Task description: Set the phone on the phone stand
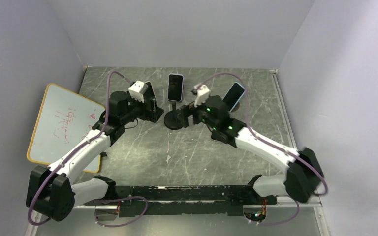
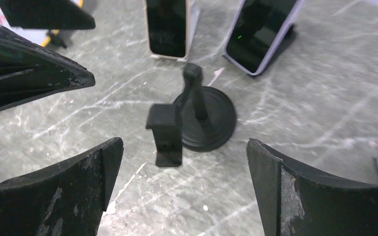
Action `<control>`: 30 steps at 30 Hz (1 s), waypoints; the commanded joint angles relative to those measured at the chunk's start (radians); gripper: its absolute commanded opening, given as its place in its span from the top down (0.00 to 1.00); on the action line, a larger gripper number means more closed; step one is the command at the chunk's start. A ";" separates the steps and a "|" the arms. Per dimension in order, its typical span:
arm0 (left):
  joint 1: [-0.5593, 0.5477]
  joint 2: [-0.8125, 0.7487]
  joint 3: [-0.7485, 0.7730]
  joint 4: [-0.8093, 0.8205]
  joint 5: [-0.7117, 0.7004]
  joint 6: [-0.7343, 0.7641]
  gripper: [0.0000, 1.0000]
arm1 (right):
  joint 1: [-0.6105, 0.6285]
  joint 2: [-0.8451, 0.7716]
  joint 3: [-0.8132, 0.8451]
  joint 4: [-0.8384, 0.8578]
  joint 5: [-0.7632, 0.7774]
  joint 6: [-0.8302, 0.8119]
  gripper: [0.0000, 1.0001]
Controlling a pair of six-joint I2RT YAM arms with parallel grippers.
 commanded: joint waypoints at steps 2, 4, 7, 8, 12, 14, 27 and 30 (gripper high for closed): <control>0.012 -0.012 0.034 -0.020 -0.016 0.016 0.03 | -0.025 -0.293 -0.150 0.026 0.316 0.140 0.00; 0.017 -0.009 0.033 -0.011 -0.003 0.010 0.03 | -0.083 -0.309 -0.135 -0.090 0.355 0.215 0.00; 0.027 0.007 0.034 0.008 0.041 -0.011 0.03 | -0.219 -0.160 -0.051 -0.326 0.297 0.323 0.00; 0.030 0.014 0.038 0.011 0.054 -0.017 0.03 | -0.250 -0.101 -0.034 -0.377 0.277 0.338 0.00; 0.036 0.022 0.043 0.008 0.076 -0.029 0.03 | -0.304 0.041 -0.024 -0.416 0.216 0.369 0.00; 0.037 0.010 0.038 -0.001 0.067 -0.022 0.03 | -0.310 0.086 -0.014 -0.414 0.213 0.378 0.00; 0.037 0.024 0.015 -0.008 0.099 -0.042 0.03 | -0.352 0.276 0.046 -0.404 0.283 0.385 0.00; 0.037 0.042 0.023 -0.011 0.108 -0.041 0.03 | -0.356 0.310 0.063 -0.404 0.299 0.403 0.00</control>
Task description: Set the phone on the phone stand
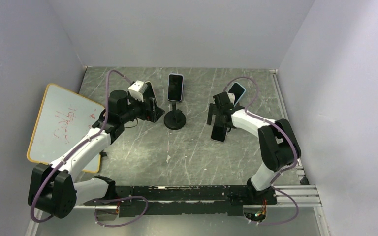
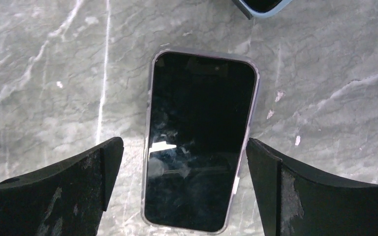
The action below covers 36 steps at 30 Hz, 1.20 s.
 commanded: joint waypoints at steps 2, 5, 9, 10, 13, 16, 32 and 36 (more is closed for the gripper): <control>0.010 0.026 0.017 -0.004 0.043 -0.016 0.03 | -0.013 0.051 0.047 0.010 0.047 0.040 0.00; 0.010 0.032 0.015 -0.001 0.046 -0.020 0.03 | -0.016 0.069 0.055 0.023 0.049 0.041 0.00; 0.009 0.041 0.020 -0.008 0.050 -0.016 0.03 | -0.019 0.111 0.076 0.023 0.068 0.037 0.00; 0.010 0.043 0.021 -0.011 0.050 -0.016 0.03 | -0.019 0.120 0.079 0.023 0.078 0.039 0.00; 0.010 0.043 0.022 -0.016 0.049 -0.013 0.03 | -0.022 0.137 0.074 0.035 0.097 0.048 0.00; 0.009 0.045 0.021 -0.017 0.051 -0.013 0.03 | -0.027 0.152 0.064 0.055 0.093 0.054 0.03; -0.058 -0.086 -0.291 0.159 -0.031 -0.259 0.03 | -0.031 0.136 -0.123 0.259 -0.152 0.064 0.67; -0.194 -0.097 -0.467 0.310 -0.150 -0.379 0.03 | 0.033 0.055 -0.238 0.397 -0.281 0.123 0.70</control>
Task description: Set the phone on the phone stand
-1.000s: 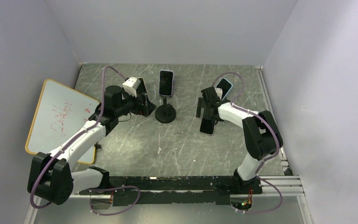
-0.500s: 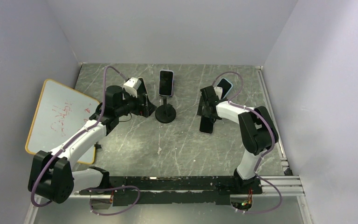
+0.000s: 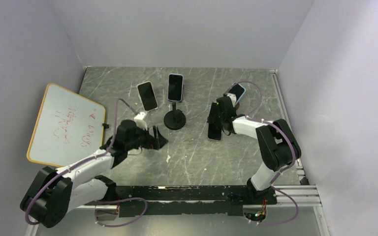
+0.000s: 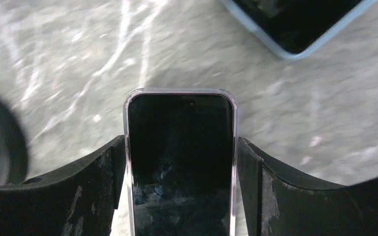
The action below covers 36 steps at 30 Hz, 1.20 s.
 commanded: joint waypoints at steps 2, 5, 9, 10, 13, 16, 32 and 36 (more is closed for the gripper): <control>-0.141 0.019 -0.184 0.264 -0.136 -0.223 0.03 | 0.116 -0.050 -0.188 0.138 -0.262 0.146 0.69; -0.186 0.099 -0.242 0.388 -0.158 -0.321 0.03 | 0.190 -0.090 -0.246 0.217 -0.270 0.233 0.68; -0.258 0.193 -0.265 0.508 -0.246 -0.415 0.03 | 0.269 -0.116 -0.290 0.272 -0.230 0.338 0.68; -0.280 0.207 -0.263 0.521 -0.275 -0.418 0.03 | 0.282 -0.120 -0.301 0.284 -0.229 0.364 0.68; -0.326 0.246 -0.248 0.561 -0.297 -0.418 0.03 | 0.317 -0.121 -0.312 0.296 -0.192 0.418 0.68; -0.356 0.309 -0.233 0.630 -0.297 -0.436 0.03 | 0.354 -0.120 -0.313 0.304 -0.170 0.453 0.67; -0.441 0.627 -0.231 1.045 -0.140 -0.531 0.72 | 0.436 -0.122 -0.284 0.299 -0.115 0.479 0.66; -0.442 0.687 -0.226 1.117 -0.111 -0.542 0.95 | 0.437 -0.141 -0.292 0.325 -0.127 0.467 0.64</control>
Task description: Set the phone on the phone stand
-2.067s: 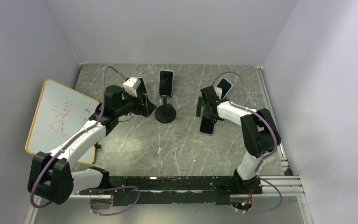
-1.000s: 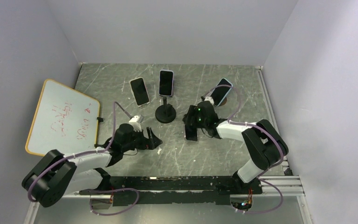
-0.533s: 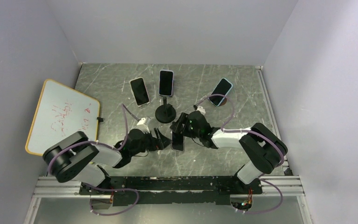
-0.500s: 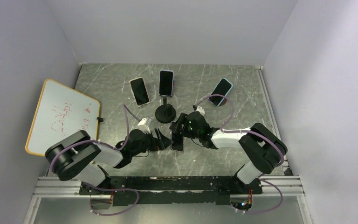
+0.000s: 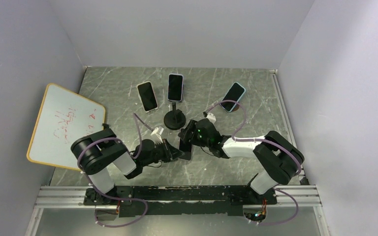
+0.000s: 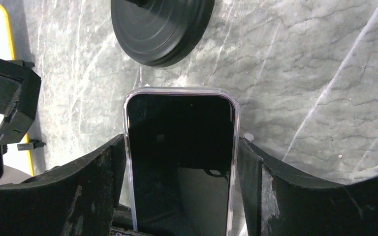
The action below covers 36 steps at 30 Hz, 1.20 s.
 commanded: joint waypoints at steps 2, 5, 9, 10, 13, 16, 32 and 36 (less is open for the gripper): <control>-0.009 0.099 -0.005 0.189 0.074 0.056 0.95 | 0.014 -0.004 -0.026 0.000 -0.051 0.000 0.54; 0.014 0.104 -0.008 0.240 0.142 0.066 0.95 | -0.002 -0.017 -0.042 0.071 -0.153 -0.131 0.10; 0.057 -0.042 0.035 0.010 0.258 0.132 0.95 | -0.077 -0.130 -0.060 0.021 -0.236 -0.396 0.00; 0.058 -0.113 0.068 -0.129 0.273 0.195 0.95 | -0.115 -0.187 -0.076 0.015 -0.272 -0.466 0.00; 0.058 -0.315 0.216 -0.632 0.258 0.417 0.95 | -0.316 -0.370 -0.088 -0.013 -0.516 -0.633 0.00; 0.092 -0.432 0.370 -1.055 0.250 0.636 0.95 | -0.551 -0.454 -0.003 -0.096 -0.789 -0.725 0.00; 0.266 -0.410 0.694 -1.747 0.638 1.298 0.95 | -0.570 -0.229 0.296 -0.268 -1.392 -0.842 0.10; 0.262 -0.476 0.667 -1.734 0.676 1.301 0.95 | -0.462 -0.149 0.344 -0.435 -1.283 -0.998 0.12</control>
